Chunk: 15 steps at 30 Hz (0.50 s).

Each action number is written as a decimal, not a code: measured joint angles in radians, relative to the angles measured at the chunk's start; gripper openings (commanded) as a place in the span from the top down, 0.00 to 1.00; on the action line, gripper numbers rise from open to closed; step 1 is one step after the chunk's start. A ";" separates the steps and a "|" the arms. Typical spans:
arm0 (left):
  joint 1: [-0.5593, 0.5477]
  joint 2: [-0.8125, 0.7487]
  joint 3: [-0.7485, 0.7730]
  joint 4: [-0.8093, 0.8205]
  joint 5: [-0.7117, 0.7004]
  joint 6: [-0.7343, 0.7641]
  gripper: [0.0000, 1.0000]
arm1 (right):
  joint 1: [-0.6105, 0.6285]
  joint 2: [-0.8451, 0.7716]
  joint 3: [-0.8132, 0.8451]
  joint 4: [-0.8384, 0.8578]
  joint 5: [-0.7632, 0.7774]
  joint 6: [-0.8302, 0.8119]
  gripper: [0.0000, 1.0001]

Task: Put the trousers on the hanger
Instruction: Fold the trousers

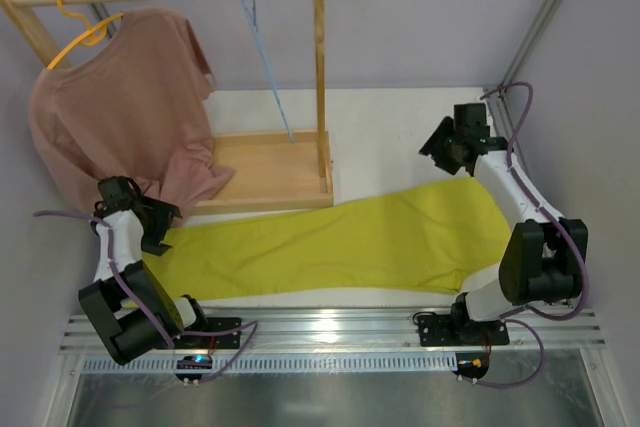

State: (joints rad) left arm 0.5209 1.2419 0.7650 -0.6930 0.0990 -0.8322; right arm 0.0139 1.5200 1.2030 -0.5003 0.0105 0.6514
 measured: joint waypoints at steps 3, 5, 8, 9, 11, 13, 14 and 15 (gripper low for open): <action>0.000 -0.047 -0.029 -0.005 0.008 0.003 0.21 | 0.109 -0.085 -0.134 0.030 -0.026 0.005 0.43; 0.000 -0.088 -0.041 -0.018 0.010 0.003 0.21 | 0.183 -0.147 -0.223 0.056 -0.055 0.015 0.43; 0.000 -0.145 -0.042 -0.037 0.006 0.004 0.21 | 0.305 -0.225 -0.342 0.112 -0.113 0.039 0.43; 0.000 -0.164 -0.042 -0.046 0.002 0.004 0.21 | 0.349 -0.242 -0.375 0.140 -0.130 0.046 0.44; 0.007 -0.199 -0.042 -0.060 0.003 0.003 0.21 | 0.425 -0.267 -0.429 0.198 -0.176 0.061 0.45; 0.025 -0.231 -0.042 -0.074 0.011 0.004 0.21 | 0.508 -0.288 -0.479 0.261 -0.220 0.079 0.47; 0.033 -0.242 -0.042 -0.079 0.012 0.004 0.20 | 0.540 -0.291 -0.491 0.282 -0.232 0.086 0.47; 0.040 -0.250 -0.042 -0.087 0.012 0.004 0.21 | 0.581 -0.292 -0.500 0.309 -0.247 0.094 0.48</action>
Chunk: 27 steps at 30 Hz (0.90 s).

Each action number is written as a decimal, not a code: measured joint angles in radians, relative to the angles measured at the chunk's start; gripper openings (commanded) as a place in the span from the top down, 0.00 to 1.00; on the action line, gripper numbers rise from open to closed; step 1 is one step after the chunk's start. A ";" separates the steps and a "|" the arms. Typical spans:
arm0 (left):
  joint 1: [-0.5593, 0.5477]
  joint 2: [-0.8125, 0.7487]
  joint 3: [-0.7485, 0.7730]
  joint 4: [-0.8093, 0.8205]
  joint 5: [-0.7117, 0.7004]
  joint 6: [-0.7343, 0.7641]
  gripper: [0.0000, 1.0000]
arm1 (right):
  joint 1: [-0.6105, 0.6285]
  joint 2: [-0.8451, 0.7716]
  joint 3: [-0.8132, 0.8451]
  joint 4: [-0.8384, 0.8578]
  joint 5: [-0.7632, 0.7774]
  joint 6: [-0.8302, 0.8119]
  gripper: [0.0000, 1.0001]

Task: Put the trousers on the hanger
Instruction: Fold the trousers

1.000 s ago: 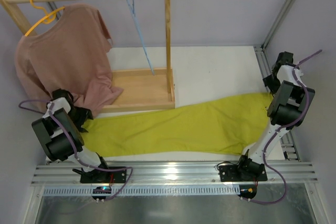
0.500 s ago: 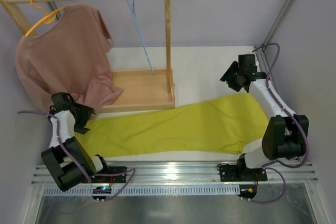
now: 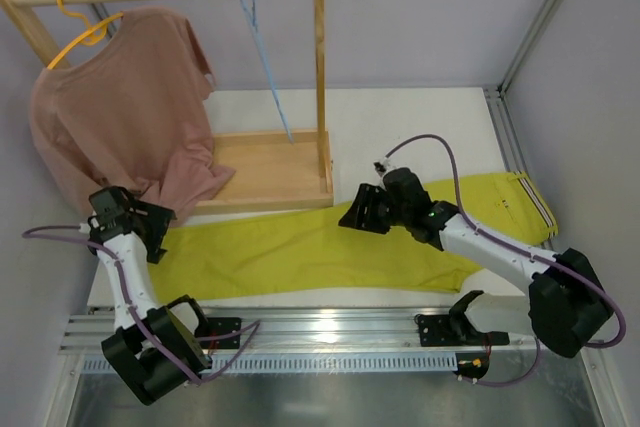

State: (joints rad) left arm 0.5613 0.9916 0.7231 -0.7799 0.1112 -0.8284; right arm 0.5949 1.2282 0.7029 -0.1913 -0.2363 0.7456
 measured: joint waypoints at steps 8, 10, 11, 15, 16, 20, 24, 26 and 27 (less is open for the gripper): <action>0.039 0.031 0.002 -0.082 0.042 -0.035 0.11 | 0.167 0.163 -0.005 0.266 -0.049 0.068 0.48; 0.047 0.036 0.002 -0.090 0.060 -0.050 0.08 | 0.156 0.256 0.010 0.278 -0.027 0.076 0.48; 0.050 0.034 0.002 -0.092 0.068 -0.054 0.01 | 0.148 0.293 0.015 0.278 -0.014 0.082 0.48; 0.076 0.003 0.002 -0.098 0.075 -0.063 0.00 | 0.107 0.391 0.018 0.258 0.040 0.148 0.48; 0.083 -0.004 0.002 -0.103 0.072 -0.071 0.00 | 0.098 0.392 0.019 0.262 0.047 0.166 0.48; 0.108 0.002 0.002 -0.135 0.051 -0.110 0.01 | 0.054 0.397 0.016 0.274 0.076 0.257 0.48; 0.131 0.041 0.002 -0.162 0.019 -0.138 0.01 | -0.013 0.386 -0.023 0.323 0.077 0.330 0.48; 0.156 0.065 0.002 -0.177 -0.007 -0.145 0.01 | -0.045 0.367 -0.049 0.339 0.080 0.349 0.48; 0.175 0.077 0.002 -0.187 -0.015 -0.149 0.02 | -0.059 0.355 -0.062 0.342 0.086 0.355 0.48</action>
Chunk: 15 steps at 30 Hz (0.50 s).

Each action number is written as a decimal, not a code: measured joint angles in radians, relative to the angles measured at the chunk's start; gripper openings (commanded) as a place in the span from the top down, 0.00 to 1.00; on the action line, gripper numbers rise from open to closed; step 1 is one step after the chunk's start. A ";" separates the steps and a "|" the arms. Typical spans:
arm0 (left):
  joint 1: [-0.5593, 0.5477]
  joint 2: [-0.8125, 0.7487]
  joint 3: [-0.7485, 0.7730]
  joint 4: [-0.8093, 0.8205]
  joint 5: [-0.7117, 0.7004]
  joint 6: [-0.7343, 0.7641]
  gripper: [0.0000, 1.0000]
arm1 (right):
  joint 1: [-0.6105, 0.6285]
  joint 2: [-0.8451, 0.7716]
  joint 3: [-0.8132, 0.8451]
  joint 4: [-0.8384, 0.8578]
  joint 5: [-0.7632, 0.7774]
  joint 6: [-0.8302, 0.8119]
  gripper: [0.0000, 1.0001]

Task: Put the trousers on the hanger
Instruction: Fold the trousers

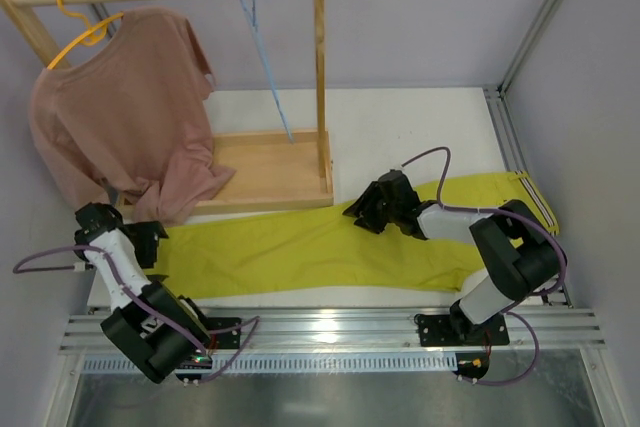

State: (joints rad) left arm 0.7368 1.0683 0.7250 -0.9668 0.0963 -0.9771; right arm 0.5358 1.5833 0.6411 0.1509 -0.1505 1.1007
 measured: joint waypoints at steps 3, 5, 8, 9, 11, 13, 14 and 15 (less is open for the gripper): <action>0.083 0.011 0.000 -0.019 -0.032 -0.011 0.02 | -0.017 -0.023 -0.017 -0.005 0.012 0.001 0.48; 0.147 0.003 0.000 -0.019 -0.064 -0.011 0.02 | -0.019 -0.026 -0.018 -0.008 0.014 -0.002 0.48; 0.201 -0.001 0.000 -0.012 -0.105 -0.010 0.05 | -0.020 -0.026 -0.018 -0.008 0.012 -0.008 0.48; 0.216 0.003 -0.003 -0.002 -0.110 -0.011 0.05 | -0.021 -0.026 -0.018 -0.008 0.010 -0.010 0.48; 0.242 0.004 -0.026 0.027 -0.090 -0.018 0.05 | -0.021 -0.026 -0.018 -0.008 0.004 -0.015 0.48; 0.276 -0.004 -0.069 0.062 -0.069 -0.036 0.05 | -0.021 -0.026 -0.017 -0.008 -0.003 -0.024 0.48; 0.291 -0.007 -0.095 0.080 -0.066 -0.047 0.04 | -0.021 -0.026 -0.016 -0.011 -0.006 -0.028 0.48; 0.301 -0.007 -0.116 0.098 -0.064 -0.056 0.04 | -0.021 -0.026 -0.014 -0.016 -0.009 -0.033 0.48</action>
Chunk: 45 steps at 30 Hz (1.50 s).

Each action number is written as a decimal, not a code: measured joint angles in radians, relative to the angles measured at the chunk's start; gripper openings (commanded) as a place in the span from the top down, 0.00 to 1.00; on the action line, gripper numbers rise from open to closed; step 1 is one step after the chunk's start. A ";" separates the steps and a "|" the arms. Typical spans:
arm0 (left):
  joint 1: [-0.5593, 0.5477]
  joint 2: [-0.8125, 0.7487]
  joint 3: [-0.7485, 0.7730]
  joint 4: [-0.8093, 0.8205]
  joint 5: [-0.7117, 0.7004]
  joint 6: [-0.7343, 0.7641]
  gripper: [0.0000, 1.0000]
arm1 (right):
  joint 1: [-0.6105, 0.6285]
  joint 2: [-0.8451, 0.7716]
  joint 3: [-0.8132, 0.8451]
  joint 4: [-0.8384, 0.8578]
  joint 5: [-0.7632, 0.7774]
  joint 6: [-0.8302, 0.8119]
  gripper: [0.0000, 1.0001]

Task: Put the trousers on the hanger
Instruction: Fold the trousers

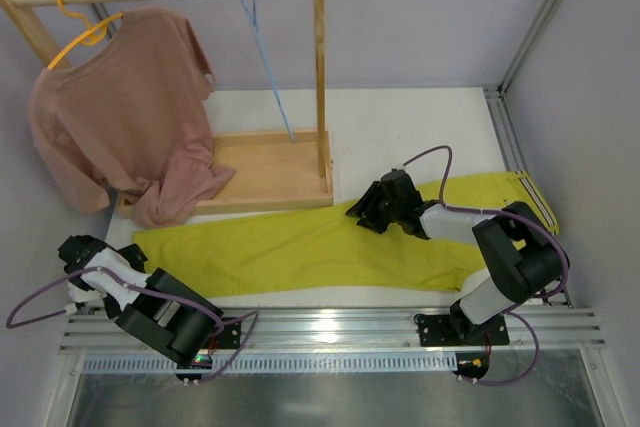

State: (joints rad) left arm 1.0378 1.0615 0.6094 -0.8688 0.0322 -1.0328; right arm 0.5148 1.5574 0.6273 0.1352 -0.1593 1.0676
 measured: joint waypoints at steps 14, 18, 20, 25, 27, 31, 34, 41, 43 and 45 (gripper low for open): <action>0.052 0.032 -0.044 0.176 -0.026 -0.002 0.07 | 0.000 -0.043 0.059 -0.117 -0.004 -0.088 0.48; 0.053 0.059 -0.043 0.172 -0.084 0.019 0.07 | 0.000 -0.043 0.061 -0.120 -0.004 -0.098 0.48; 0.053 0.074 -0.033 0.157 -0.112 0.029 0.09 | 0.000 -0.043 0.061 -0.121 -0.004 -0.101 0.48; 0.053 0.140 0.061 0.089 -0.197 0.045 0.10 | -0.002 -0.027 0.073 -0.121 -0.004 -0.104 0.48; 0.050 0.171 0.092 0.076 -0.224 0.050 0.10 | -0.005 -0.016 0.076 -0.121 -0.005 -0.105 0.48; 0.049 0.216 0.093 0.079 -0.246 0.072 0.10 | -0.006 0.004 0.078 -0.121 -0.014 -0.104 0.48; 0.049 0.232 0.056 0.108 -0.231 0.080 0.11 | -0.006 0.007 0.078 -0.121 -0.019 -0.105 0.48; 0.050 0.245 0.018 0.186 -0.182 0.110 0.27 | -0.017 0.007 0.080 -0.121 -0.020 -0.109 0.48; 0.050 0.249 0.019 0.190 -0.182 0.129 0.29 | -0.023 0.007 0.081 -0.121 -0.020 -0.113 0.48; 0.050 0.251 0.022 0.191 -0.182 0.141 0.34 | -0.029 0.007 0.082 -0.121 -0.020 -0.119 0.48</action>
State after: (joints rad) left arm 1.0882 1.3128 0.6312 -0.6777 -0.1497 -0.8917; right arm 0.4854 1.5646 0.7090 0.0147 -0.1791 0.9485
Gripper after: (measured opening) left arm 0.745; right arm 0.519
